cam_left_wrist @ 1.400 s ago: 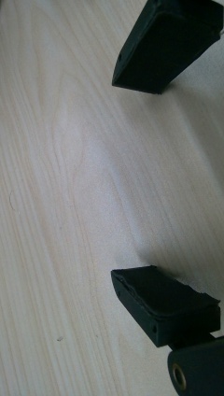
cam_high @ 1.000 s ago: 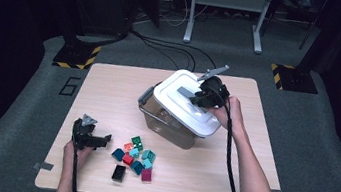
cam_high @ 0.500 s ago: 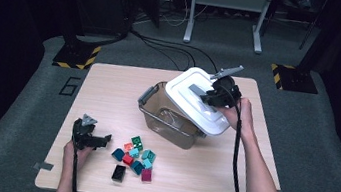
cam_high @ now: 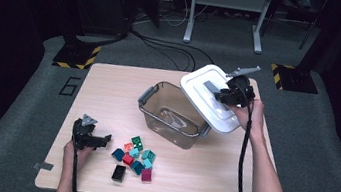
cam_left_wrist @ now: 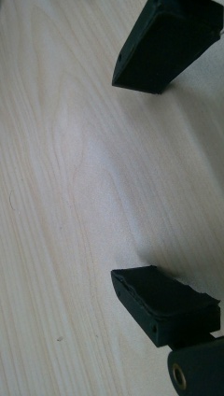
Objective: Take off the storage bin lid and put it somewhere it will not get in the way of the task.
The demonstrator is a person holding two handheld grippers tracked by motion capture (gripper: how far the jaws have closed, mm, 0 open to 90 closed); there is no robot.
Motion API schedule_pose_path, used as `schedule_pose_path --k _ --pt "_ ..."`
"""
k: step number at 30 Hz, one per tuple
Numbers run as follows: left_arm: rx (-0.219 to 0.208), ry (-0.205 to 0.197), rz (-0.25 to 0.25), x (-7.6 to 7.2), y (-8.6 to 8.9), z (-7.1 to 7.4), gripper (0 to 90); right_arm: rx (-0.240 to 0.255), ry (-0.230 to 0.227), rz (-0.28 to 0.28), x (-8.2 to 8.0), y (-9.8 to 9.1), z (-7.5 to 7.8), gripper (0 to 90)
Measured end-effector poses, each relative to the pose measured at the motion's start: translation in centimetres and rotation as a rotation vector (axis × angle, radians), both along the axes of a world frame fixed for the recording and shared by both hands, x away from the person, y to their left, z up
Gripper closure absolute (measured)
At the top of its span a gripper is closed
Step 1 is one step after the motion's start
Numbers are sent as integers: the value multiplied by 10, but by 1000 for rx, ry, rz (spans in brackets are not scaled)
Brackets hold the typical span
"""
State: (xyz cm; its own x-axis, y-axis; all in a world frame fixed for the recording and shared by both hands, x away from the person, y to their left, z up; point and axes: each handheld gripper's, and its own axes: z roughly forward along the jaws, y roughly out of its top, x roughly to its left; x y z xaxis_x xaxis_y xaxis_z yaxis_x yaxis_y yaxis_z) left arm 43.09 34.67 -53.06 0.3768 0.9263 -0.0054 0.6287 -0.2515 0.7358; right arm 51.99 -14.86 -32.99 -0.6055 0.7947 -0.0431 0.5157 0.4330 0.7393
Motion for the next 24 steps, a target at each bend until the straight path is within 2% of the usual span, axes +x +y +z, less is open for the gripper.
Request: schedule_pose_path --k 8,9,19,24 --pt "0 0 0 0 0 0 73 17 5 -67 1 -20 -3 667" --pt "0 0 0 0 0 0 73 19 4 -88 1 -26 -6 667" --pt "0 0 1 0 0 0 73 28 23 -167 7 -43 -19 666" --pt "0 0 1 0 0 0 73 13 25 -199 9 -51 -23 667"
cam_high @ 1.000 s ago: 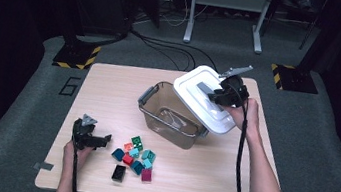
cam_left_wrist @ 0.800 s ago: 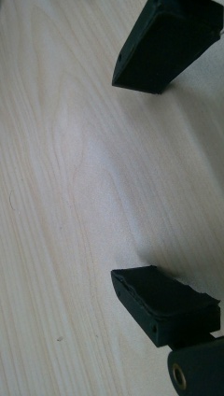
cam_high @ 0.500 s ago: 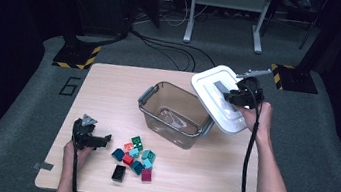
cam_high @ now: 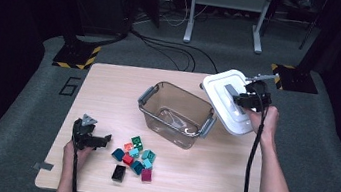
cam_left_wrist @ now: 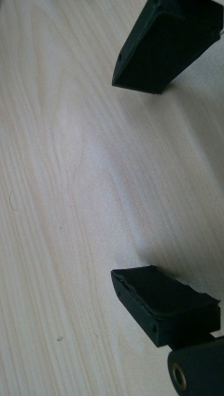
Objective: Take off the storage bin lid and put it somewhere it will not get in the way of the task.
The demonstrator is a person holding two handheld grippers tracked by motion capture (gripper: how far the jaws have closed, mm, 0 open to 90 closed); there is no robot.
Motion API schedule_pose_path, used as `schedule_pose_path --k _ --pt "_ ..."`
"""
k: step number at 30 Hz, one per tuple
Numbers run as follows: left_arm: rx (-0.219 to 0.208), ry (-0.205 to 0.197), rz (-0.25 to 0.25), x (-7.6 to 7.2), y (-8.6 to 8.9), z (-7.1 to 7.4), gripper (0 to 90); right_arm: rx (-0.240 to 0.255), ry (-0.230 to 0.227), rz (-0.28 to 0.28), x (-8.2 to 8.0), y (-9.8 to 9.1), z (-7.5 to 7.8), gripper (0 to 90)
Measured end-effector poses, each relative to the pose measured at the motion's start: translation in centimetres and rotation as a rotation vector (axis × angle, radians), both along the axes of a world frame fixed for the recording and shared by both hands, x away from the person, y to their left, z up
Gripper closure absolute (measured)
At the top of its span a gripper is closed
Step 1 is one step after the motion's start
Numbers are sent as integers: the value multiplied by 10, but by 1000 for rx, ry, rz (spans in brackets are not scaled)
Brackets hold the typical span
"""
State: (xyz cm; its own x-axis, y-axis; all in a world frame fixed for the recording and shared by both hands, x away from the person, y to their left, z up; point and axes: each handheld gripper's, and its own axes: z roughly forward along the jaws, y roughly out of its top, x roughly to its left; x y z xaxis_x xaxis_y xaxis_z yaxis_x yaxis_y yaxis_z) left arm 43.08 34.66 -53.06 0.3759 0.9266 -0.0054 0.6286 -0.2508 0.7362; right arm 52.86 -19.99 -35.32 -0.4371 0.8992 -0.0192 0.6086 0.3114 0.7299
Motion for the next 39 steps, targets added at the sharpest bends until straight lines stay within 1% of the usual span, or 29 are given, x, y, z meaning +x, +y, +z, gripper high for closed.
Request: schedule_pose_path --k 1,2,4,8,9,10,13,14,15,19,21,22,23,26,27,28,29,32,34,35,36,38,39 --pt "0 0 0 0 0 0 73 0 0 0 0 0 0 667" --pt "0 0 0 0 0 0 73 0 5 -18 1 -3 -3 667" --pt "0 0 0 0 0 0 73 0 9 -34 2 -6 -6 667" --pt "0 0 0 0 0 0 73 0 12 -56 4 -10 -12 666" --pt "0 0 0 0 0 0 73 4 18 -67 4 -11 -14 666" --pt "0 0 0 0 0 0 73 8 28 -91 6 -14 -18 666" --pt "0 0 0 0 0 0 73 14 34 -100 8 -16 -23 666" --pt "0 0 0 0 0 0 73 16 48 -119 9 -17 -26 666" --pt "0 0 0 0 0 0 73 13 44 -118 10 -18 -29 666" --pt "0 0 0 0 0 0 73 17 54 -133 12 -18 -34 666" --pt "0 0 0 0 0 0 73 18 65 -146 15 -17 -40 666" --pt "0 0 0 0 0 0 73 18 65 -146 15 -17 -40 666" --pt "0 0 0 0 0 0 73 24 73 -150 17 -16 -45 666" --pt "0 0 0 0 0 0 73 21 76 -163 19 -14 -52 666" --pt "0 0 0 0 0 0 73 29 81 -164 20 -14 -55 666" --pt "0 0 0 0 0 0 73 29 81 -164 20 -14 -55 666" --pt "0 0 0 0 0 0 73 19 86 -163 22 -11 -61 666" --pt "0 0 0 0 0 0 73 23 106 -168 22 -8 -69 666" --pt "0 0 0 0 0 0 73 22 112 -164 23 -9 -75 666" --pt "0 0 0 0 0 0 73 34 123 -176 23 -9 -77 666" --pt "0 0 0 0 0 0 73 29 122 -173 23 -10 -79 666" --pt "0 1 0 0 0 0 73 34 129 -183 23 -9 -81 666" --pt "0 0 0 0 0 0 73 26 122 -176 23 -10 -82 666"
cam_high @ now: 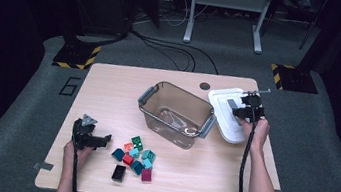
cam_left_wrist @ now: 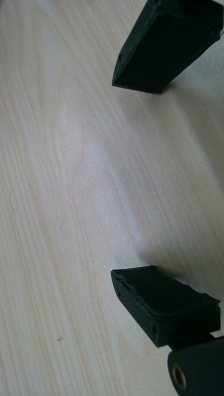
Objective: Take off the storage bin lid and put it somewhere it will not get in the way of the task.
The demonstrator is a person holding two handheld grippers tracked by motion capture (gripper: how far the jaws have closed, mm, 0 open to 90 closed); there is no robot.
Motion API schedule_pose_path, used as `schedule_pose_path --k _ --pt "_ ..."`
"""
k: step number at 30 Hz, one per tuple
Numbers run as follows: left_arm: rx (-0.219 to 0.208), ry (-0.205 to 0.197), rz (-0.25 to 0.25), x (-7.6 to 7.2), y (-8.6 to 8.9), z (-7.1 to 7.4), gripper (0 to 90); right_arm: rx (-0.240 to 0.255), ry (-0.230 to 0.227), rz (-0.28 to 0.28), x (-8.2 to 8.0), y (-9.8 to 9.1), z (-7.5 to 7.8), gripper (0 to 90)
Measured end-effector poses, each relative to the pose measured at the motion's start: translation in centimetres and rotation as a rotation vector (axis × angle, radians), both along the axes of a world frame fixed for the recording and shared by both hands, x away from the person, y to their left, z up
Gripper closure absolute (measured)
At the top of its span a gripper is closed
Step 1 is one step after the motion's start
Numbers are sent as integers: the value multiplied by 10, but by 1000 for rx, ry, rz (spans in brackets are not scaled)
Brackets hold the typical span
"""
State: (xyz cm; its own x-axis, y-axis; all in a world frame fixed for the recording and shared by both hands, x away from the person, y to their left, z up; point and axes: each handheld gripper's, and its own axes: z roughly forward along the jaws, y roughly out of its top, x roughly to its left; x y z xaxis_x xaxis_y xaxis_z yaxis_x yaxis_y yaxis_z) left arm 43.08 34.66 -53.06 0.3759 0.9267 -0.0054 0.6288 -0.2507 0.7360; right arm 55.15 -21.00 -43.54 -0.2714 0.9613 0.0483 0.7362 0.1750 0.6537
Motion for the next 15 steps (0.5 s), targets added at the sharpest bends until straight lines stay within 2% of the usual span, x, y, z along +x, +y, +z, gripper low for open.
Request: schedule_pose_path --k 9,15 --pt "0 0 0 0 0 0 73 -6 1 -1 0 0 -9 666" --pt "0 0 0 0 0 0 73 7 18 -19 2 -2 -15 666"
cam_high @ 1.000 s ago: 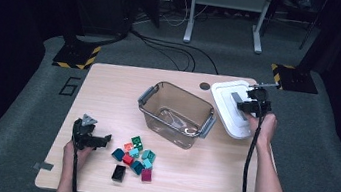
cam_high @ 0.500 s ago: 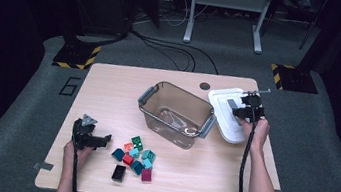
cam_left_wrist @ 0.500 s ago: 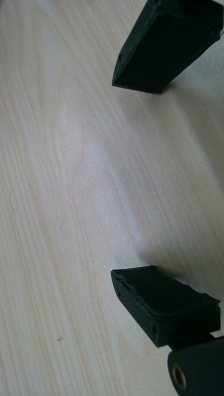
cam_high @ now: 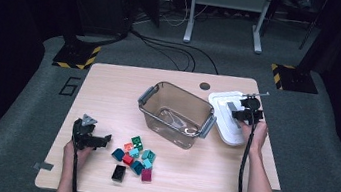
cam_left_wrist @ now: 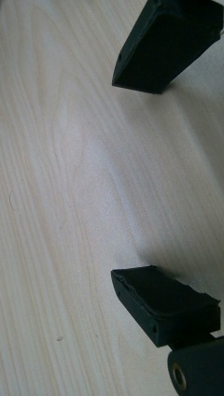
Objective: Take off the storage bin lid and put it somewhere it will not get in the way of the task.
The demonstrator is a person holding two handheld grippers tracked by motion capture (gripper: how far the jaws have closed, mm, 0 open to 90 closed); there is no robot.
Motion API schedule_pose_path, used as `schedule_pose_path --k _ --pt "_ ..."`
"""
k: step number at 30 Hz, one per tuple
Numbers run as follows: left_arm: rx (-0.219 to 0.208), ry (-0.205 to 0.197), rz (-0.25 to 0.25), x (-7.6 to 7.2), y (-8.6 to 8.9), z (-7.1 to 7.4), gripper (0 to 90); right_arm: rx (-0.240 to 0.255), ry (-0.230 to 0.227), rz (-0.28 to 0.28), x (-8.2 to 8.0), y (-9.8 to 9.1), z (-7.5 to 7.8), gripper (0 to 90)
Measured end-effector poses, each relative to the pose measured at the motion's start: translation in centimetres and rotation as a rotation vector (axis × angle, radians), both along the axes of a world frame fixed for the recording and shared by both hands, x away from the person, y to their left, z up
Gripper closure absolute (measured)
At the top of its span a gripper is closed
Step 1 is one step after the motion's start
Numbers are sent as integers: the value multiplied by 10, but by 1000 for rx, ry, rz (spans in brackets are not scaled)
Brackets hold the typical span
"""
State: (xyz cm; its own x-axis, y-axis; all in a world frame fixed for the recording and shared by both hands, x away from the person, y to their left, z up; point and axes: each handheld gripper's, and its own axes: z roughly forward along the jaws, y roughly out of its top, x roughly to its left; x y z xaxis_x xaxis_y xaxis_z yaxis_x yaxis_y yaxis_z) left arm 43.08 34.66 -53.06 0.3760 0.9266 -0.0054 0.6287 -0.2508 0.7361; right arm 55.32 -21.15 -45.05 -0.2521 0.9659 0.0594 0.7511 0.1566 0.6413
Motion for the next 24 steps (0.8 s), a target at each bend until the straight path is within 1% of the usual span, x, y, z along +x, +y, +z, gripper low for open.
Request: schedule_pose_path --k 2,4,6,8,9,11,12,13,14,17,18,19,21,24 --pt "0 0 0 0 0 0 73 -5 -2 1 0 0 -3 666" --pt "0 0 0 0 0 0 73 -3 11 -3 0 0 -7 666" --pt "1 0 0 0 0 0 73 -7 11 -7 0 0 -9 666" --pt "0 0 0 0 0 0 73 -12 13 -14 -1 -1 -15 666" --pt "1 -1 0 0 0 0 73 -10 14 -9 -1 -1 -16 666" --pt "0 0 0 0 0 0 73 -10 18 -12 -1 -1 -18 666" --pt "0 0 0 0 0 0 73 -10 28 -15 1 -2 -23 665" --pt "0 0 0 0 0 0 73 -10 28 -15 1 -2 -23 665" --pt "0 0 0 0 0 0 73 -17 29 -19 2 -3 -25 665" --pt "0 0 0 0 0 0 73 -26 29 -22 2 -2 -27 665" --pt "0 0 0 0 0 0 73 -39 33 -17 2 -1 -31 665" --pt "0 0 0 0 0 0 73 -39 33 -17 2 -1 -31 665" --pt "0 0 0 0 0 0 73 -51 35 -12 2 -1 -37 665" --pt "0 0 0 0 0 0 73 -39 36 -21 2 -2 -42 664"
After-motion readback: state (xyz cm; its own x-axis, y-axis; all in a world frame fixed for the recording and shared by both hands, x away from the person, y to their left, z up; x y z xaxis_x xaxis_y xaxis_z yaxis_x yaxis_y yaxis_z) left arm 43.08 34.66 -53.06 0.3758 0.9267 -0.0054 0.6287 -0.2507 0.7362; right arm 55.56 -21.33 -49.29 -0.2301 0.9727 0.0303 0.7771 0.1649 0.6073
